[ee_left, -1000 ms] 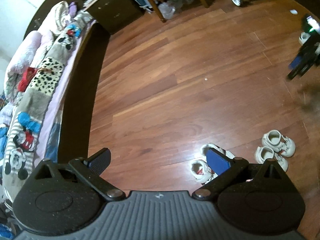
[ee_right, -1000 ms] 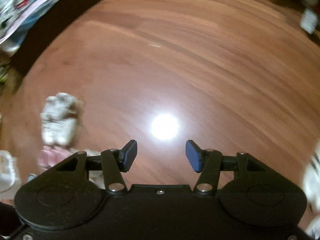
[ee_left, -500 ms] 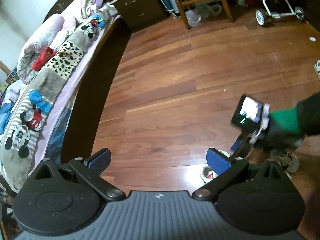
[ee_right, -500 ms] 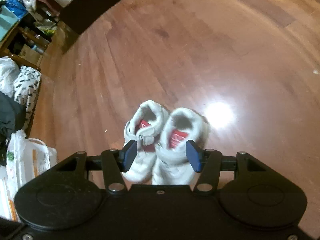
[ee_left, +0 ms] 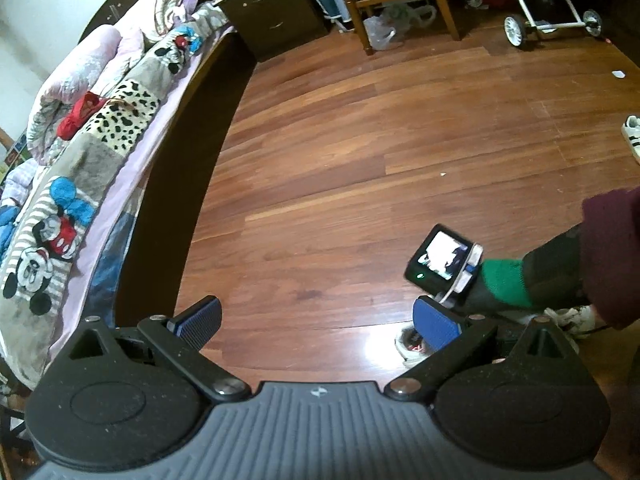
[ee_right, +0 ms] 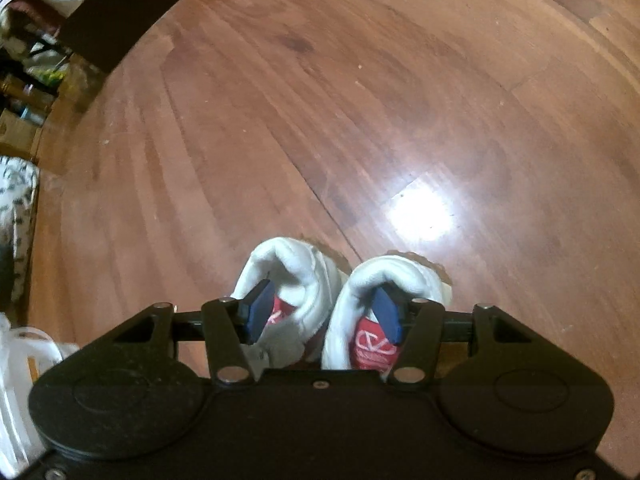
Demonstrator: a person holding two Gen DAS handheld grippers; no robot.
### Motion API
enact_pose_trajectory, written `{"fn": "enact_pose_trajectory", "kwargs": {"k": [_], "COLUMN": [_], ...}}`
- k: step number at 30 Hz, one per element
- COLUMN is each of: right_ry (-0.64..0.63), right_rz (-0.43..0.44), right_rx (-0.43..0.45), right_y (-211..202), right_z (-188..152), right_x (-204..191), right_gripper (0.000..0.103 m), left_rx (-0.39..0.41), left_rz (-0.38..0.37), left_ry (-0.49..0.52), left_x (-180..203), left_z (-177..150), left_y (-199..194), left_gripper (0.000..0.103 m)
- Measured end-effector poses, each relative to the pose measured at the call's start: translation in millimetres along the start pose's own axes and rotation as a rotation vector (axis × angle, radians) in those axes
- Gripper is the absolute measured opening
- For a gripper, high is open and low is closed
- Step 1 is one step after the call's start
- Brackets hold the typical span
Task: Organize scattered shoes
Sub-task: 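Grasp a pair of white red-lined sneakers with the right tool and lift, then carry the red-lined pair with the right tool beside the lavender-lined pair and release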
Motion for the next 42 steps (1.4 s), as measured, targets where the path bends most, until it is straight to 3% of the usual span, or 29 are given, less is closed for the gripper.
{"fn": "enact_pose_trajectory", "kwargs": {"k": [3,4,5,6,13,19,25,28,31,35,42], "right_ry": [-0.006,-0.008,-0.009,-0.011,-0.062,-0.043,0.049,0.113,0.134,0.23,0.457], "right_rz": [-0.019,-0.026,-0.032,-0.039,0.055,0.1,0.056,0.008,-0.061,-0.125,-0.239], "right_rx": [0.009,0.012,0.015,0.018,0.118,0.328,0.525,0.617,0.614,0.604,0.523], "right_y": [7.6,10.1,12.6,15.2,-27.9,-115.6,-218.6,-277.4,-300.5,-328.7,-353.8], "right_z": [-0.4,-0.5,-0.6,-0.8,-13.2,-9.5,-20.5,-45.7,-72.3,-131.8,-294.8], "right_x": [-0.4,-0.5,-0.6,-0.7,-1.4,13.5,67.2,111.3,140.1,190.8,274.4], "right_gripper": [0.06,0.056,0.035,0.022,0.02,0.019,0.011,0.011,0.011,0.011,0.011], "left_rx": [-0.01,-0.013,-0.014,-0.016,-0.004,0.004,0.04,0.059,0.076,0.092,0.072], "left_rz": [0.005,0.006,0.006,0.006,0.023,0.052,0.044,0.036,0.014,-0.012,-0.042], "left_ry": [0.006,0.007,0.01,0.014,0.006,0.017,0.033,0.045,0.063,0.087,0.163], "left_x": [0.7,1.1,1.4,2.3,2.8,11.2,31.1,45.9,62.1,83.9,116.8], "left_z": [0.2,0.8,1.9,2.7,15.0,33.8,65.1,82.7,97.4,113.9,127.1], "left_y": [4.6,5.9,7.1,8.1,11.2,14.5,15.6,17.4,18.4,23.0,45.3], "left_gripper": [0.102,0.102,0.102,0.102,0.103,0.102,0.103,0.103,0.103,0.103,0.103]}}
Point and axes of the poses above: each gripper's, at about its wrist camera, not at the fingertips, and y roughly the way its jaws point, x to its right, z to its top, the point moved 5 cm from there along y, roughly the way its jaws point, and after that the axes turned 2 degrees about z, right-handed, at the moved point
